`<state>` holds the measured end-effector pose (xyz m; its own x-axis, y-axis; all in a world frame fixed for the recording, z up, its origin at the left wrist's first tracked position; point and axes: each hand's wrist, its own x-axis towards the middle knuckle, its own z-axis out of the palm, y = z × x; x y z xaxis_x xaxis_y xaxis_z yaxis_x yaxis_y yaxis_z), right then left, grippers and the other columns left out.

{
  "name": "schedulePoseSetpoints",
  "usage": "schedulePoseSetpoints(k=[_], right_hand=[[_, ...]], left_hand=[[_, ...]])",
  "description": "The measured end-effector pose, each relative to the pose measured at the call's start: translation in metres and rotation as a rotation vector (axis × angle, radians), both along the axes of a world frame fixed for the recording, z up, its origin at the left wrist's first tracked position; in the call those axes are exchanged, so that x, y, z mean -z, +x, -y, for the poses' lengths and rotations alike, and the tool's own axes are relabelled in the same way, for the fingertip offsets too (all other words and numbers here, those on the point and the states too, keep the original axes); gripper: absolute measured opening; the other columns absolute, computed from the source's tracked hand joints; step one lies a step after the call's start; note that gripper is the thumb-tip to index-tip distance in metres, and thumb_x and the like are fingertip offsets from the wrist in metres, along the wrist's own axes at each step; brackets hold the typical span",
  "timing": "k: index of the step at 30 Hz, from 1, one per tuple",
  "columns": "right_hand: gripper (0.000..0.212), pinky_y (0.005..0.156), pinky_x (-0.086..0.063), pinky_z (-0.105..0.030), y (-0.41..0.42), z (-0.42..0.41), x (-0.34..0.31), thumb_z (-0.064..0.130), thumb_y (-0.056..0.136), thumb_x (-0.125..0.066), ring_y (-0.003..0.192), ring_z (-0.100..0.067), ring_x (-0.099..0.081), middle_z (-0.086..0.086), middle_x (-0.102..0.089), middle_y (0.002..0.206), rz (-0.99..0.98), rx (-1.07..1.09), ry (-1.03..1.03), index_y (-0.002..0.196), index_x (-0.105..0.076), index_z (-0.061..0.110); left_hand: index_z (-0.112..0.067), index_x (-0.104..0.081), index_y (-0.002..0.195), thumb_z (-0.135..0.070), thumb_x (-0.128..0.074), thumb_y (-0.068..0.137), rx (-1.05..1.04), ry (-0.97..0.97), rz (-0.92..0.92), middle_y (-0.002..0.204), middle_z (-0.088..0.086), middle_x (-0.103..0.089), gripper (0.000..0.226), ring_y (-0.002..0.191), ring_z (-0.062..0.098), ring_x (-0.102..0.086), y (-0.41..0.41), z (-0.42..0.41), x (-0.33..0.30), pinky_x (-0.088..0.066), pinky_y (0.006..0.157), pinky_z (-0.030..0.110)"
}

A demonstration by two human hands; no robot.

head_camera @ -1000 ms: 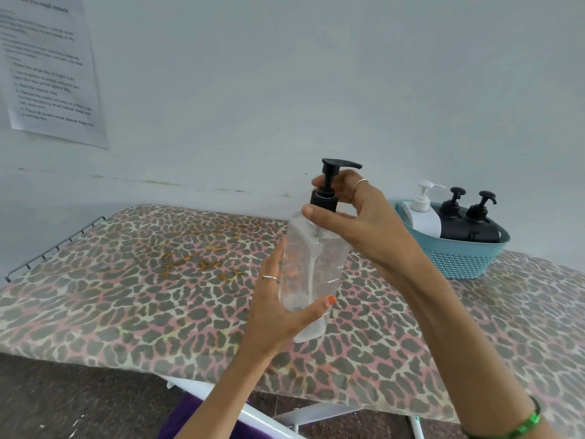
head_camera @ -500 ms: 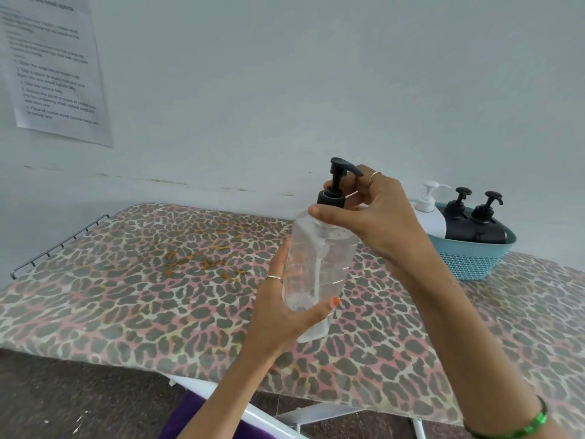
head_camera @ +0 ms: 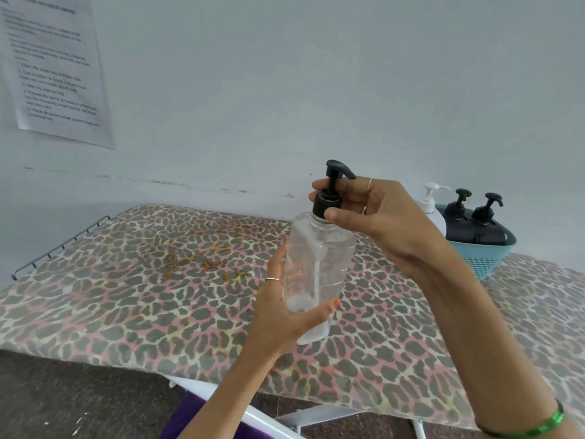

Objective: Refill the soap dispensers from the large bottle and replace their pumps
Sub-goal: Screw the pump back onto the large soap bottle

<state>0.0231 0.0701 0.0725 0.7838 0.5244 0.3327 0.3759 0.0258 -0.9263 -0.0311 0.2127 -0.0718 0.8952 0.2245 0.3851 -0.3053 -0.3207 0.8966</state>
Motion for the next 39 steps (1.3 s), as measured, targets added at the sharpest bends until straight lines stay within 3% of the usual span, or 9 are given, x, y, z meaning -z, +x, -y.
schedulePoseSetpoints(k=[6, 12, 20, 27, 29, 33, 35, 37, 39], right_hand=[[0.034, 0.091, -0.053, -0.025, -0.009, -0.009, -0.002, -0.007, 0.078, -0.071, 0.094, -0.007, -0.070, 0.004, -0.073, 0.098, 0.069, 0.172, -0.031, 0.098, -0.069, 0.020], [0.033, 0.088, -0.050, -0.013, -0.018, -0.016, 0.000, 0.002, 0.079, -0.074, 0.088, 0.007, -0.067, 0.015, -0.070, 0.092, 0.149, 0.314, -0.094, 0.106, -0.069, 0.019], [0.032, 0.090, -0.052, -0.020, -0.010, -0.011, -0.003, -0.003, 0.081, -0.070, 0.094, -0.005, -0.069, 0.001, -0.072, 0.102, 0.087, 0.179, -0.101, 0.109, -0.066, 0.012], [0.031, 0.092, -0.053, -0.025, -0.017, -0.012, 0.002, 0.003, 0.081, -0.073, 0.092, -0.002, -0.069, 0.006, -0.072, 0.099, 0.114, 0.333, -0.095, 0.109, -0.067, 0.016], [0.036, 0.100, -0.047, -0.027, -0.025, -0.017, 0.010, 0.018, 0.088, -0.068, 0.104, -0.001, -0.063, 0.009, -0.068, 0.110, 0.178, 0.403, -0.150, 0.123, -0.059, 0.020], [0.085, 0.102, -0.030, -0.026, -0.048, -0.022, 0.041, 0.054, 0.081, -0.061, 0.130, -0.006, -0.038, 0.002, -0.039, 0.149, 0.057, 0.426, -0.268, 0.150, -0.020, 0.027], [0.094, 0.096, -0.030, -0.022, -0.053, -0.023, 0.058, 0.052, 0.077, -0.070, 0.126, -0.005, -0.039, 0.006, -0.043, 0.141, -0.016, 0.432, -0.233, 0.150, -0.017, 0.027], [0.088, 0.095, -0.039, -0.023, -0.051, -0.023, 0.068, 0.048, 0.074, -0.076, 0.120, -0.007, -0.048, 0.012, -0.051, 0.127, -0.023, 0.477, -0.199, 0.144, -0.030, 0.024], [0.081, 0.094, -0.048, -0.030, -0.046, -0.020, 0.070, 0.048, 0.071, -0.079, 0.110, -0.009, -0.056, 0.010, -0.058, 0.116, -0.011, 0.526, -0.191, 0.135, -0.040, 0.020]], left_hand=[[-0.029, -0.030, 0.144, -0.051, -0.081, 0.060, -0.024, -0.011, -0.007, 0.131, -0.008, -0.057, 0.100, 0.120, 0.012, -0.057, 0.002, -0.001, 0.004, -0.052, 0.096, 0.044], [-0.026, -0.034, 0.141, -0.051, -0.078, 0.063, -0.040, 0.005, 0.004, 0.124, -0.009, -0.062, 0.093, 0.113, 0.007, -0.061, 0.002, -0.001, 0.003, -0.054, 0.092, 0.042], [-0.027, -0.027, 0.144, -0.064, -0.078, 0.058, -0.023, -0.013, -0.028, 0.136, -0.005, -0.053, 0.107, 0.124, 0.012, -0.053, 0.001, 0.001, 0.000, -0.049, 0.100, 0.044], [-0.021, -0.032, 0.143, -0.056, -0.079, 0.062, -0.032, 0.038, 0.023, 0.137, -0.006, -0.053, 0.100, 0.125, 0.008, -0.052, 0.002, 0.002, 0.003, -0.048, 0.102, 0.042], [-0.024, -0.032, 0.142, -0.059, -0.077, 0.061, -0.037, 0.047, 0.013, 0.138, -0.009, -0.051, 0.100, 0.127, 0.003, -0.049, 0.001, 0.003, 0.001, -0.045, 0.105, 0.034], [-0.033, -0.027, 0.139, -0.056, -0.075, 0.061, -0.027, 0.054, 0.017, 0.125, -0.034, -0.042, 0.094, 0.113, -0.026, -0.042, -0.001, 0.005, -0.004, -0.035, 0.090, -0.001], [-0.030, -0.026, 0.140, -0.053, -0.076, 0.062, -0.011, 0.064, -0.008, 0.131, -0.025, -0.045, 0.095, 0.118, -0.019, -0.043, 0.000, 0.005, -0.003, -0.038, 0.097, 0.006], [-0.029, -0.025, 0.139, -0.048, -0.080, 0.064, 0.001, 0.106, -0.018, 0.132, -0.012, -0.051, 0.095, 0.120, 0.001, -0.051, 0.000, 0.006, -0.003, -0.043, 0.099, 0.016], [-0.030, -0.019, 0.142, -0.049, -0.082, 0.066, 0.017, 0.145, -0.039, 0.136, -0.014, -0.044, 0.101, 0.124, 0.004, -0.045, 0.002, 0.006, -0.001, -0.038, 0.100, 0.011]])
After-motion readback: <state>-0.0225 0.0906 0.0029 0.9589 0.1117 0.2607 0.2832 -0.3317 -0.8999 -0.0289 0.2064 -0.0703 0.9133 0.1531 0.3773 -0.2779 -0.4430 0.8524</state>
